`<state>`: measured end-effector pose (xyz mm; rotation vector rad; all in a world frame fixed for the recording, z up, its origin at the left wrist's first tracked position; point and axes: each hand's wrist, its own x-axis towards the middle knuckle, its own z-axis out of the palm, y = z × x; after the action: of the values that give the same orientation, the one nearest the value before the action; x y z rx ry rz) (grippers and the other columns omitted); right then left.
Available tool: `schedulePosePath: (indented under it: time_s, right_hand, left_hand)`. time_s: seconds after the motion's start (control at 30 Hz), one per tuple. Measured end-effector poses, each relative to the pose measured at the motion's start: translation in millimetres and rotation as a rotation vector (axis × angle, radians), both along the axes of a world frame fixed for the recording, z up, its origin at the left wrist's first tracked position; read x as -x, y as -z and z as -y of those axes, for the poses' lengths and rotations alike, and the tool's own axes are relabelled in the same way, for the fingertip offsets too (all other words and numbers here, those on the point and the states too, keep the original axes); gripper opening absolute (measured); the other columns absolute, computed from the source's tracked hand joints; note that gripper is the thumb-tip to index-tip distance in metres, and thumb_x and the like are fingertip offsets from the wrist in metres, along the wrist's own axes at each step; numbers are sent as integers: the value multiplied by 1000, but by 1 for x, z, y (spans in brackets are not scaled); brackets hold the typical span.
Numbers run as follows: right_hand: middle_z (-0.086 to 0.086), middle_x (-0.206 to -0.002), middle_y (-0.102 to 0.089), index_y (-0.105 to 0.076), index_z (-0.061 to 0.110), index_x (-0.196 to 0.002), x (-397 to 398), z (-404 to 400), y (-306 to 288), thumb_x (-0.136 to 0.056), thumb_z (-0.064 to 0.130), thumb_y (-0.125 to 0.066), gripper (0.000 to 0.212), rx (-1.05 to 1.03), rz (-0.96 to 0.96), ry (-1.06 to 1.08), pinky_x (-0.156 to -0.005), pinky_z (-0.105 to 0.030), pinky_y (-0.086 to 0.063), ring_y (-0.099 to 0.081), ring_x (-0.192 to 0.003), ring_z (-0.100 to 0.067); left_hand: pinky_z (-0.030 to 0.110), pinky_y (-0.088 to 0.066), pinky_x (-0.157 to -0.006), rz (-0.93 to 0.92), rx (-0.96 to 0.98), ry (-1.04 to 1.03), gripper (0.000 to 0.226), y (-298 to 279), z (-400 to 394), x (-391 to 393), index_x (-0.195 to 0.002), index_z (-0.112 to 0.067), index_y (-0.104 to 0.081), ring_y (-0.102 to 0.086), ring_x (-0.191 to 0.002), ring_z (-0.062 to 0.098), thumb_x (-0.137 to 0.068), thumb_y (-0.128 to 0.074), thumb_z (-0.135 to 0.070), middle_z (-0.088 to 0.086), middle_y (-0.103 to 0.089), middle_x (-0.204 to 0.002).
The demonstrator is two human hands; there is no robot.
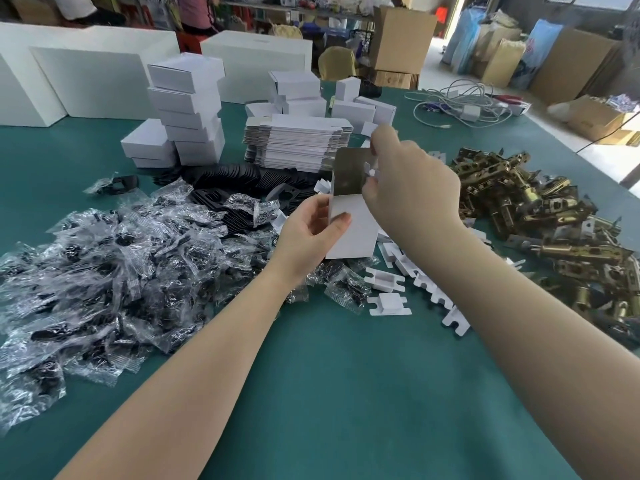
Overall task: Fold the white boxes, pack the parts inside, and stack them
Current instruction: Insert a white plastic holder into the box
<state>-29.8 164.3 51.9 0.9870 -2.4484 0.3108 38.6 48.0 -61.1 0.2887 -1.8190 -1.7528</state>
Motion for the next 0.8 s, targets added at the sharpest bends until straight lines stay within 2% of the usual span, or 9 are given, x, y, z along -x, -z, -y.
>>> schedulePosePath:
  time_s: [0.17, 0.23, 0.33, 0.43, 0.5, 0.6, 0.7, 0.8]
  right_hand:
    - [-3, -76, -42, -46, 15, -108, -3, 3, 1, -90, 3, -56, 24, -77, -85, 61, -47, -24, -15, -34, -49, -21]
    - [-3, -78, -46, -50, 14, -105, -3, 5, 1, -89, 2, -59, 22, -95, -96, 48, -48, -24, -15, -41, -56, -26]
    - [-6, -91, -62, -55, 14, -104, 1, 6, 2, -91, 4, -56, 17, -81, -56, -26, -51, -26, -25, -49, -69, -30]
    - [-9, -98, -66, -60, 15, -109, 4, 3, 1, -94, 14, -49, 19, -43, 21, -69, -55, -28, -31, -54, -77, -32]
    - [-10, -91, -63, -60, 14, -112, 4, -1, -2, -95, 18, -49, 20, 1, 51, -40, -54, -29, -30, -54, -76, -34]
    - [-2, -65, -38, -49, 15, -114, 2, -2, -7, -92, 9, -54, 23, -42, 12, 40, -48, -26, -18, -36, -54, -26]
    - [-2, -61, -32, -43, 16, -111, -2, 2, -11, -90, 1, -56, 29, -150, -55, 66, -48, -24, -16, -27, -47, -20]
    - [-2, -60, -30, -50, 14, -107, -4, 7, -13, -90, 0, -57, 23, -233, -123, 59, -46, -24, -16, -26, -47, -20]
  left_hand:
    - [23, -54, -84, 1, -6, 8, 31, -1, 0, -1, -113, -26, -62, -66, -101, 10, -83, -69, -34, 0, -70, -112]
    - [22, -53, -83, 1, -12, 10, 32, -1, -1, -1, -113, -24, -62, -66, -100, 10, -83, -69, -34, 1, -70, -113]
    - [25, -54, -86, -1, -13, 10, 32, -1, -1, -1, -112, -25, -62, -66, -101, 11, -83, -69, -34, 3, -70, -113]
    - [31, -55, -90, 3, -7, 3, 32, 0, 0, 0, -112, -25, -62, -66, -104, 18, -82, -70, -35, 4, -70, -113]
    - [29, -56, -87, 5, 2, 3, 29, 0, 0, 0, -110, -29, -62, -67, -103, 15, -82, -70, -36, -3, -71, -110]
    - [24, -55, -83, 8, 17, 5, 25, -1, 0, -1, -105, -37, -63, -68, -98, 7, -82, -72, -36, -13, -72, -104]
    - [27, -57, -83, 9, 28, 3, 25, -1, 0, -1, -105, -38, -63, -68, -99, 9, -81, -72, -38, -13, -72, -105]
    - [31, -58, -86, 10, 32, 1, 25, -2, -1, -1, -104, -37, -63, -68, -99, 11, -81, -71, -37, -12, -72, -105]
